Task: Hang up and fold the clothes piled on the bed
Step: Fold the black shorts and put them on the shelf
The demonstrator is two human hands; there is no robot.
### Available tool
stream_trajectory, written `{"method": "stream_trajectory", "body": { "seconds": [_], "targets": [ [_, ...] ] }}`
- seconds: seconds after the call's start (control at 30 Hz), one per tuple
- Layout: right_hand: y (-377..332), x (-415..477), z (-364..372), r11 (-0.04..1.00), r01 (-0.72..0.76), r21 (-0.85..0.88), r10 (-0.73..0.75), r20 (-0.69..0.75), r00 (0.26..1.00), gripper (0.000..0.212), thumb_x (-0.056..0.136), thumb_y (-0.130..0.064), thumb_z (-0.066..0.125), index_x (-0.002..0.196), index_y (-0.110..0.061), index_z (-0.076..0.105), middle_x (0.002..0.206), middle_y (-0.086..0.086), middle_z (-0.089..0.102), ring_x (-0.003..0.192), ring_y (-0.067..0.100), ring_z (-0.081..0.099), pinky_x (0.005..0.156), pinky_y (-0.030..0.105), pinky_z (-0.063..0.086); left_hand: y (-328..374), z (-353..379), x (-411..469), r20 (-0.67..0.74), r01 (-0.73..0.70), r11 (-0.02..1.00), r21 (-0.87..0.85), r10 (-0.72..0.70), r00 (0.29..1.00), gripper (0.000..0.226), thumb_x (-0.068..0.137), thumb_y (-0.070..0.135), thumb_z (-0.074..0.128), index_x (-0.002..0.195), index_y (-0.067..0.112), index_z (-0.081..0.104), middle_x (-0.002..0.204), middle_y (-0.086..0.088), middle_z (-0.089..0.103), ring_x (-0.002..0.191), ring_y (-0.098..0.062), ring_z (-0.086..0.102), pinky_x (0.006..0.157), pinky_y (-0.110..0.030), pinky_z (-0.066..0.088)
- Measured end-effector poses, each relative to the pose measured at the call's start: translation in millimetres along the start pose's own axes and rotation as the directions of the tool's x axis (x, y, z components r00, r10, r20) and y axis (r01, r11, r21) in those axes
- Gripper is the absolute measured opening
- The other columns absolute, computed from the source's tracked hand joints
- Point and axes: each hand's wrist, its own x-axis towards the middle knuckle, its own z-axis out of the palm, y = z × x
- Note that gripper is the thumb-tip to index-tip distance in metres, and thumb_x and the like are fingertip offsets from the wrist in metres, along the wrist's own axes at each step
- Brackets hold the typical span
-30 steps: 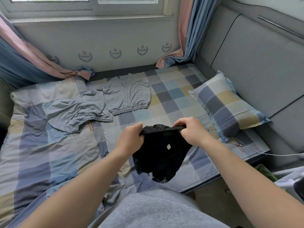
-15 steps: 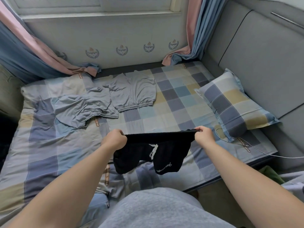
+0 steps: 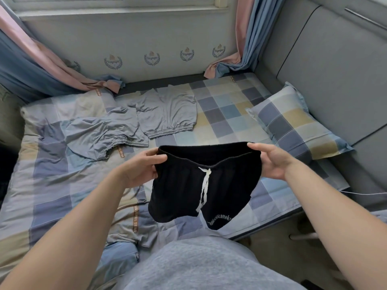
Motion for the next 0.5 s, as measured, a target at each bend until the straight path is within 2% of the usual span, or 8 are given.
{"method": "stream_trajectory", "body": {
  "seconds": [0.07, 0.1, 0.13, 0.2, 0.27, 0.37, 0.47, 0.5],
  "targets": [
    [-5, -7, -8, 0.997, 0.068, 0.028, -0.071, 0.125, 0.990, 0.040, 0.096, -0.012, 0.054, 0.134, -0.004, 0.060, 0.122, 0.018, 0.068, 0.110, 0.031, 0.067, 0.083, 0.037, 0.058, 2, -4, 0, -0.038, -0.038, 0.999, 0.022, 0.039, 0.999, 0.043, 0.079, 0.003, 0.078, 0.121, 0.005, 0.069, 0.116, -0.017, 0.069, 0.105, -0.027, 0.069, 0.081, -0.030, 0.058],
    [-6, -7, -11, 0.995, 0.099, 0.008, -0.099, 0.148, 0.984, 0.042, 0.094, -0.002, 0.051, 0.135, -0.003, 0.057, 0.121, 0.018, 0.067, 0.111, 0.031, 0.065, 0.086, 0.037, 0.057, 2, -4, 1, -0.097, -0.061, 0.997, 0.053, 0.066, 0.993, 0.036, 0.081, -0.001, 0.076, 0.116, 0.005, 0.072, 0.115, -0.017, 0.070, 0.103, -0.026, 0.070, 0.081, -0.029, 0.058],
    [-6, -5, -11, 0.991, 0.126, -0.048, -0.119, 0.127, 0.985, 0.043, 0.092, 0.008, 0.049, 0.134, -0.002, 0.057, 0.116, 0.016, 0.069, 0.108, 0.030, 0.065, 0.085, 0.035, 0.057, 2, -2, 3, -0.172, -0.082, 0.993, 0.084, 0.096, 0.981, 0.026, 0.083, 0.001, 0.074, 0.108, 0.006, 0.075, 0.112, -0.017, 0.072, 0.101, -0.025, 0.071, 0.079, -0.028, 0.058],
    [-5, 1, -6, 0.961, 0.170, -0.218, -0.180, -0.026, 0.983, 0.043, 0.090, 0.016, 0.052, 0.129, 0.001, 0.061, 0.106, 0.012, 0.073, 0.101, 0.026, 0.069, 0.078, 0.029, 0.057, 2, 2, 7, -0.321, -0.120, 0.977, 0.175, 0.172, 0.931, 0.011, 0.089, 0.008, 0.071, 0.097, 0.010, 0.078, 0.106, -0.014, 0.075, 0.095, -0.023, 0.073, 0.073, -0.025, 0.058],
    [-4, 8, 0, 0.895, 0.217, -0.389, -0.294, -0.151, 0.944, 0.033, 0.091, 0.009, 0.061, 0.123, -0.001, 0.067, 0.104, 0.008, 0.076, 0.103, 0.024, 0.072, 0.074, 0.021, 0.057, -1, 4, 12, -0.429, -0.129, 0.940, 0.317, 0.263, 0.864, 0.008, 0.092, 0.013, 0.071, 0.091, 0.017, 0.078, 0.098, -0.009, 0.078, 0.091, -0.022, 0.073, 0.070, -0.024, 0.057],
    [-3, 14, 9, 0.741, 0.246, -0.624, -0.449, -0.189, 0.873, 0.014, 0.096, -0.010, 0.066, 0.108, -0.013, 0.073, 0.104, 0.004, 0.075, 0.108, 0.024, 0.069, 0.075, 0.015, 0.053, -3, 2, 16, -0.494, -0.126, 0.904, 0.408, 0.335, 0.802, 0.007, 0.094, 0.017, 0.069, 0.094, 0.013, 0.075, 0.101, -0.016, 0.075, 0.089, -0.024, 0.072, 0.082, -0.041, 0.057],
    [-3, 18, 11, 0.506, 0.166, -0.847, -0.576, -0.188, 0.796, 0.016, 0.098, -0.028, 0.065, 0.106, -0.016, 0.072, 0.105, 0.003, 0.066, 0.105, 0.026, 0.062, 0.091, 0.037, 0.049, 1, 6, 17, -0.482, -0.167, 0.918, 0.360, 0.336, 0.809, 0.008, 0.098, 0.014, 0.062, 0.096, 0.009, 0.068, 0.096, -0.016, 0.073, 0.088, -0.027, 0.070, 0.086, -0.045, 0.055],
    [-2, 18, 14, 0.479, 0.150, -0.865, -0.596, -0.195, 0.779, 0.016, 0.097, -0.032, 0.065, 0.104, -0.019, 0.072, 0.102, -0.001, 0.067, 0.102, 0.024, 0.062, 0.092, 0.041, 0.048, 2, 9, 17, -0.489, -0.172, 0.926, 0.337, 0.328, 0.808, 0.010, 0.099, 0.015, 0.060, 0.096, 0.008, 0.067, 0.094, -0.015, 0.071, 0.087, -0.027, 0.069, 0.085, -0.045, 0.055]
  ]
}}
